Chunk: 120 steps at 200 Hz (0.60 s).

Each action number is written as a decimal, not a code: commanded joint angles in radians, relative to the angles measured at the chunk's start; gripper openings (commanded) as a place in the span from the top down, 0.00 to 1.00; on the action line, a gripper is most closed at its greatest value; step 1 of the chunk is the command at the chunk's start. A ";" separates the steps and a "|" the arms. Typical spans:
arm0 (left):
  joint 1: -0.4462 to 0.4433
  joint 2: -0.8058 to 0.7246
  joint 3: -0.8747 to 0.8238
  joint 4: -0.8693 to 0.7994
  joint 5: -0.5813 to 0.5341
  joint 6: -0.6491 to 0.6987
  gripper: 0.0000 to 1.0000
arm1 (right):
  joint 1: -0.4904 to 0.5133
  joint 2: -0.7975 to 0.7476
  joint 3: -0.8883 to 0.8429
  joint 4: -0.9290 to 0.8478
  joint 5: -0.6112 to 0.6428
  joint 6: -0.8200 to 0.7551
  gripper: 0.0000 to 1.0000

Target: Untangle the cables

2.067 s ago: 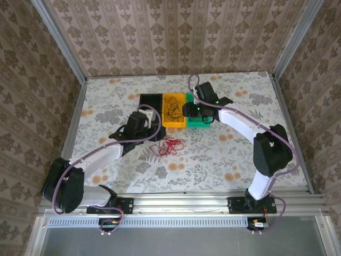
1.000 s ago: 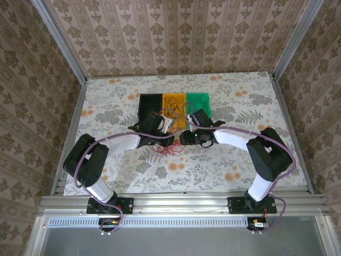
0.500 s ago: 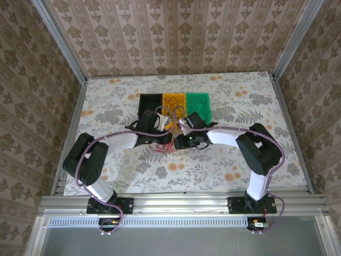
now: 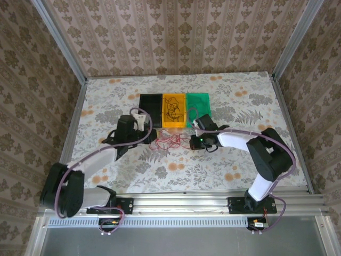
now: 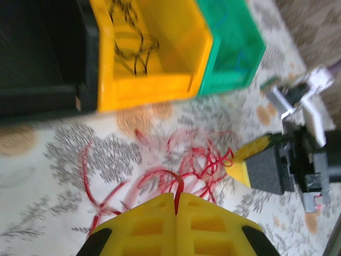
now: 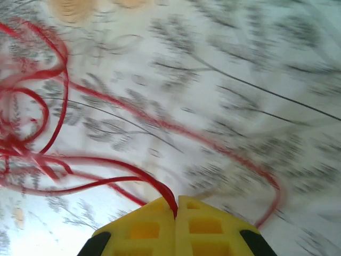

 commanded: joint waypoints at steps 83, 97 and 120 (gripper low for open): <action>0.345 -0.221 0.036 0.319 0.180 -0.305 1.00 | -0.121 -0.032 -0.106 -0.138 0.125 0.101 1.00; 0.385 -0.229 0.051 0.327 0.203 -0.326 1.00 | -0.129 -0.032 -0.112 -0.149 0.144 0.111 1.00; 0.465 -0.259 0.062 0.340 0.170 -0.358 1.00 | -0.144 -0.048 -0.132 -0.143 0.148 0.125 1.00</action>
